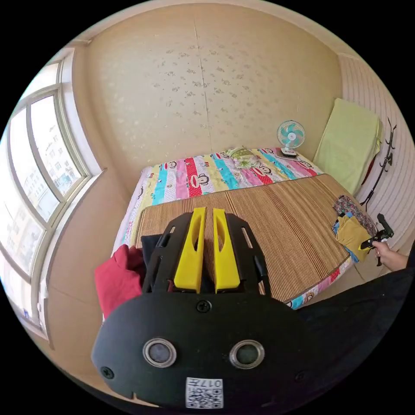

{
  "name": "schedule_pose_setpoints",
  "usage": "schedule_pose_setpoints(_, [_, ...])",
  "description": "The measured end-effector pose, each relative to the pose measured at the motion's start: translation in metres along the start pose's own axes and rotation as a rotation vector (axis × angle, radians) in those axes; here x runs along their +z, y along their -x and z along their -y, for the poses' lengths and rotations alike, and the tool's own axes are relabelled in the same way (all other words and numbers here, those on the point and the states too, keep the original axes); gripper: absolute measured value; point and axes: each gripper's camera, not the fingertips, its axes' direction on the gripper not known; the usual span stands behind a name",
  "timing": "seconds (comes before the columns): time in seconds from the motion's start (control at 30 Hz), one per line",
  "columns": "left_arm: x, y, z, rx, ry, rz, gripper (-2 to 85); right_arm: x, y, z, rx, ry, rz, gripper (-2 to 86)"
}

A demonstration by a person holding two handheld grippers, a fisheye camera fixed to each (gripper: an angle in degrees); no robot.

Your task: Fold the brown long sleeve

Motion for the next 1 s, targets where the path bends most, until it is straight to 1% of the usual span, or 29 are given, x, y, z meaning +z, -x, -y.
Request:
schedule_pose_setpoints(0.03, [0.002,-0.023,0.011,0.047,-0.033,-0.003,0.5,-0.03,-0.02,-0.018,0.017,-0.179,0.026,2.7])
schedule_pose_setpoints(0.07, [0.003,-0.034,0.016,0.056,-0.045,-0.007,0.4,-0.045,-0.027,-0.028,0.016,-0.28,0.03,2.5])
schedule_pose_setpoints(0.1, [0.006,-0.054,0.024,0.048,-0.07,-0.026,0.0,-0.07,-0.036,-0.05,0.007,-0.474,0.006,2.2])
schedule_pose_setpoints(0.13, [0.009,-0.073,0.03,0.02,-0.089,-0.071,-0.1,-0.085,-0.042,-0.067,0.02,-0.629,-0.031,2.1])
schedule_pose_setpoints(0.17, [0.011,-0.082,0.033,0.003,-0.091,-0.107,-0.2,-0.089,-0.046,-0.072,0.033,-0.684,-0.044,1.9])
schedule_pose_setpoints(0.2, [0.016,-0.099,0.038,-0.027,-0.077,-0.202,-0.3,-0.086,-0.053,-0.071,0.048,-0.731,-0.083,1.7])
schedule_pose_setpoints(0.23, [0.022,-0.116,0.043,-0.047,-0.059,-0.327,-0.3,-0.075,-0.064,-0.056,0.105,-0.654,-0.083,1.8])
schedule_pose_setpoints(0.27, [0.025,-0.125,0.044,-0.053,-0.051,-0.389,-0.3,-0.066,-0.071,-0.044,0.139,-0.55,-0.058,1.8])
schedule_pose_setpoints(0.3, [0.03,-0.142,0.047,-0.072,-0.03,-0.486,-0.3,-0.046,-0.086,-0.017,0.2,-0.332,0.029,2.2])
schedule_pose_setpoints(0.33, [0.035,-0.157,0.048,-0.098,-0.004,-0.543,-0.3,-0.032,-0.092,0.0,0.189,-0.26,0.134,3.0])
schedule_pose_setpoints(0.4, [0.04,-0.176,0.049,-0.124,0.038,-0.609,-0.2,-0.023,-0.091,0.016,0.146,-0.289,0.189,5.0])
schedule_pose_setpoints(0.47, [0.043,-0.192,0.048,-0.136,0.077,-0.653,-0.1,-0.01,-0.088,0.039,0.156,-0.228,0.113,7.4])
schedule_pose_setpoints(0.53, [0.046,-0.208,0.043,-0.147,0.128,-0.641,0.4,0.014,-0.09,0.069,0.14,-0.148,0.109,9.4])
schedule_pose_setpoints(0.6, [0.049,-0.217,0.035,-0.163,0.163,-0.622,0.7,0.037,-0.099,0.083,0.159,-0.09,0.13,9.4])
schedule_pose_setpoints(0.67, [0.055,-0.223,0.025,-0.193,0.197,-0.619,1.0,0.072,-0.115,0.09,0.236,0.043,0.141,8.1])
schedule_pose_setpoints(0.7, [0.06,-0.227,0.018,-0.216,0.221,-0.626,1.2,0.081,-0.126,0.086,0.281,0.066,0.196,6.3])
schedule_pose_setpoints(0.73, [0.065,-0.23,0.011,-0.243,0.245,-0.639,1.4,0.077,-0.136,0.077,0.34,0.053,0.264,3.8])
schedule_pose_setpoints(0.77, [0.067,-0.231,0.008,-0.258,0.253,-0.648,1.5,0.072,-0.141,0.071,0.365,0.031,0.307,3.5])
schedule_pose_setpoints(0.8, [0.07,-0.232,0.003,-0.28,0.261,-0.674,1.6,0.054,-0.145,0.054,0.375,-0.048,0.386,2.7])
schedule_pose_setpoints(0.83, [0.071,-0.234,0.001,-0.294,0.262,-0.707,1.9,0.03,-0.145,0.033,0.328,-0.13,0.438,2.2])
schedule_pose_setpoints(0.87, [0.072,-0.234,0.0,-0.297,0.263,-0.725,2.0,0.017,-0.143,0.023,0.29,-0.163,0.464,1.9])
schedule_pose_setpoints(1.0, [0.074,-0.238,0.002,-0.306,0.275,-0.86,4.8,-0.086,-0.129,-0.052,-0.096,-0.409,0.697,1.0])
